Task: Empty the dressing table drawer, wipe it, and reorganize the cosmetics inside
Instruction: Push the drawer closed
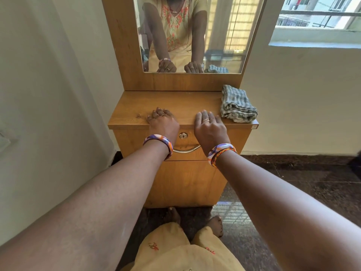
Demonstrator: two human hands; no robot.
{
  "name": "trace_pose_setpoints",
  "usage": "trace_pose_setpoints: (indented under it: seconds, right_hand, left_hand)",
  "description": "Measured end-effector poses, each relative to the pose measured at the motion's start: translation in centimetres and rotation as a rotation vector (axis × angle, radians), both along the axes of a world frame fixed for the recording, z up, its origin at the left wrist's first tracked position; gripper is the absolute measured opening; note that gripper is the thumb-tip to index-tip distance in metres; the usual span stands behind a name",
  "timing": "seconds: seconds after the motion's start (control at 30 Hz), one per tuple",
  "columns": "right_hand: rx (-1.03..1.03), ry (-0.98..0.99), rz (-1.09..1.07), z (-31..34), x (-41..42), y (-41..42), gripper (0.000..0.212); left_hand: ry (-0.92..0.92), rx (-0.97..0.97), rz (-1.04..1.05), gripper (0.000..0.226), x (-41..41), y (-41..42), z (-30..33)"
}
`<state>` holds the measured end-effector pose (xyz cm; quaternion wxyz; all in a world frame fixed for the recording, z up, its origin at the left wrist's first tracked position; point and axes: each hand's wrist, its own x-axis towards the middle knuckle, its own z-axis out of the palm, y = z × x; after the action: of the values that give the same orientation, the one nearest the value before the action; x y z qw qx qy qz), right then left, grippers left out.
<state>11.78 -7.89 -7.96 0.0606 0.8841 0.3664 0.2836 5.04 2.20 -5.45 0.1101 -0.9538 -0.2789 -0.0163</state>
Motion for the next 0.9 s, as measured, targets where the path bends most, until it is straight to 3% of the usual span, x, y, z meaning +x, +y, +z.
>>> trace_pose_setpoints:
  seconds: [0.9]
  right_hand:
    - [0.210, -0.031, 0.057, -1.5, 0.2, 0.4, 0.034]
  left_hand:
    - [0.029, 0.118, -0.003, 0.047, 0.0, -0.4, 0.0]
